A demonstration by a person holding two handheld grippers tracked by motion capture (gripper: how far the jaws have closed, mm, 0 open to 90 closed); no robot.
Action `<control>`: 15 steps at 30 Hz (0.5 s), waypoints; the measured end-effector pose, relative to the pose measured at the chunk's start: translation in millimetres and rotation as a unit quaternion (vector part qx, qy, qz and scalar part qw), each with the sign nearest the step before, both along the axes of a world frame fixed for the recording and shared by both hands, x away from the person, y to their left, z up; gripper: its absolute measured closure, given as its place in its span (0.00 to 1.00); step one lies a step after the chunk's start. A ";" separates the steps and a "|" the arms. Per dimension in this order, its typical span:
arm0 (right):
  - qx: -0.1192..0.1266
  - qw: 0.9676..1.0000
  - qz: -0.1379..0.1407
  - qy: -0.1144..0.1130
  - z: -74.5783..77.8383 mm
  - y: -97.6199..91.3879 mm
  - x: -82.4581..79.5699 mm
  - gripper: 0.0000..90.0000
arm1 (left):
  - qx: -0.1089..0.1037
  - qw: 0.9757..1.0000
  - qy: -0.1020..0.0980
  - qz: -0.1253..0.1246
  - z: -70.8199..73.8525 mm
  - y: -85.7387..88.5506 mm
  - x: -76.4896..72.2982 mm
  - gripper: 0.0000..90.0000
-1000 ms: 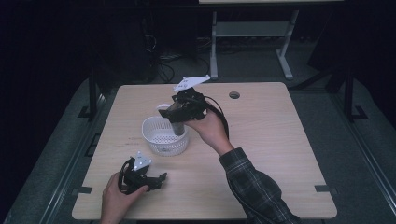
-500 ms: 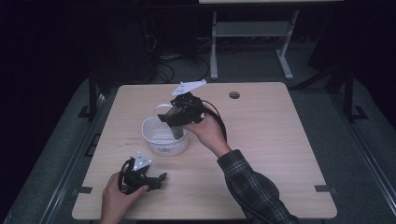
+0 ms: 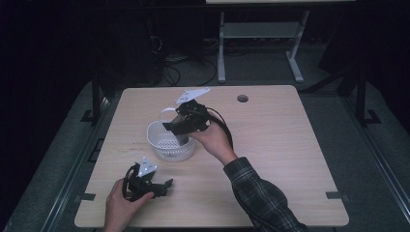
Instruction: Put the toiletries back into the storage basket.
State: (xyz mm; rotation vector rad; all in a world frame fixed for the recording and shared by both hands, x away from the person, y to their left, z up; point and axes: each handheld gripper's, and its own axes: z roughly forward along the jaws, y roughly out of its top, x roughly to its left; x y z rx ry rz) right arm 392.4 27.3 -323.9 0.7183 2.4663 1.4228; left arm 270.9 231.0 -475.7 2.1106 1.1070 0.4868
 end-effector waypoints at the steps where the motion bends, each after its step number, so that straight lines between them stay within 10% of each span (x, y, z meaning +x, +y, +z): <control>1: -0.001 1.000 0.000 0.000 -0.7 0.0 0.1 0.33 | 0.000 1.000 0.000 0.000 0.0 0.0 0.0 0.14; 15: -0.006 1.000 0.000 0.005 -9.0 1.9 1.1 0.33 | -0.001 1.000 -0.001 0.001 -0.1 -0.1 0.0 0.14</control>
